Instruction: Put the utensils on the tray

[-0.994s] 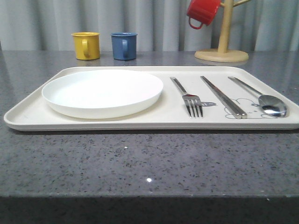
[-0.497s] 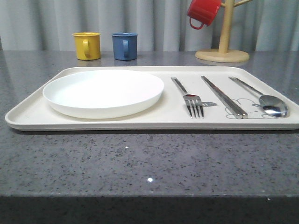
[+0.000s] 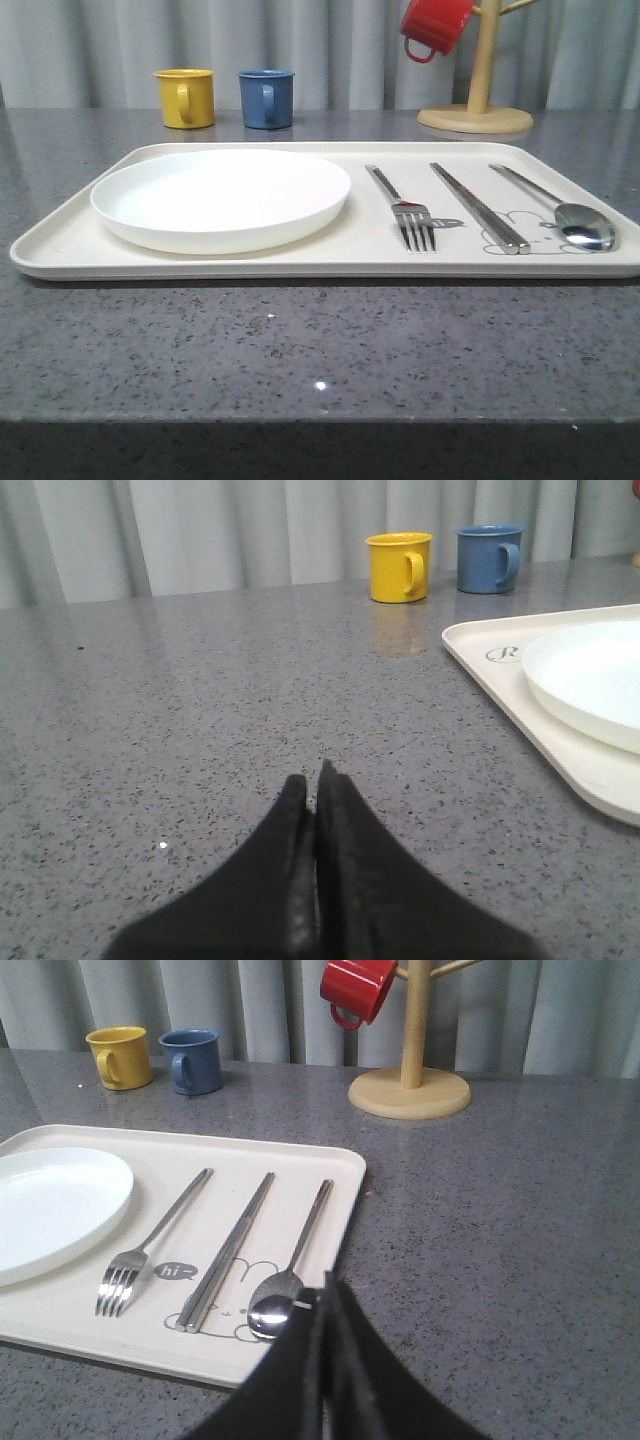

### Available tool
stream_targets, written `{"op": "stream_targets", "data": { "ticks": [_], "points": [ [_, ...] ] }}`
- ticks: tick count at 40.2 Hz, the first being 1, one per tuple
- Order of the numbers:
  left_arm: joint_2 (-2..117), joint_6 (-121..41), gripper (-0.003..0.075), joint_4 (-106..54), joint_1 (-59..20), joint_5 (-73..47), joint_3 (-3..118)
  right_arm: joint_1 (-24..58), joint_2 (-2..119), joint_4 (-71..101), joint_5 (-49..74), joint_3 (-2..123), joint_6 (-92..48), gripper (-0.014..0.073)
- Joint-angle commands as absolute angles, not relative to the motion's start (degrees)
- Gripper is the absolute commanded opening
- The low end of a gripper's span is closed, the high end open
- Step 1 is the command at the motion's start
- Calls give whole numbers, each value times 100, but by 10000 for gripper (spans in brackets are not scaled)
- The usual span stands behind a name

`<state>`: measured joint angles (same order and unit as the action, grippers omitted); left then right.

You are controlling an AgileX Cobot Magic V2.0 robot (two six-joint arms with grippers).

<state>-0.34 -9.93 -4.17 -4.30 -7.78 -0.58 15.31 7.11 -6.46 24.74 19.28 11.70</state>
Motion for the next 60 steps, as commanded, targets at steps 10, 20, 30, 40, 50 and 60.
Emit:
{"op": "stream_targets", "data": {
  "ticks": [10, 20, 30, 40, 50, 60],
  "points": [
    [-166, -980, -18, -495, -416, -362, -34, 1518, 770, -748, 2037, 2079, 1111, -69],
    [-166, -980, -18, -495, -416, -362, -34, 1518, 770, -748, 2037, 2079, 1111, -69],
    [-166, -980, -18, -495, -416, -362, -34, 1518, 770, -748, 2037, 2079, 1111, -69],
    [-166, -980, -18, -495, -416, -362, -34, 1097, 664, -312, 1326, 1420, 507, -69],
    [-166, -980, -18, -495, -416, -354, -34, 122, 91, 605, 472, 124, 73, -69],
    [-166, -980, -18, -495, -416, -354, -34, -94, -153, 626, 834, -153, 41, -69]
  ]
}}
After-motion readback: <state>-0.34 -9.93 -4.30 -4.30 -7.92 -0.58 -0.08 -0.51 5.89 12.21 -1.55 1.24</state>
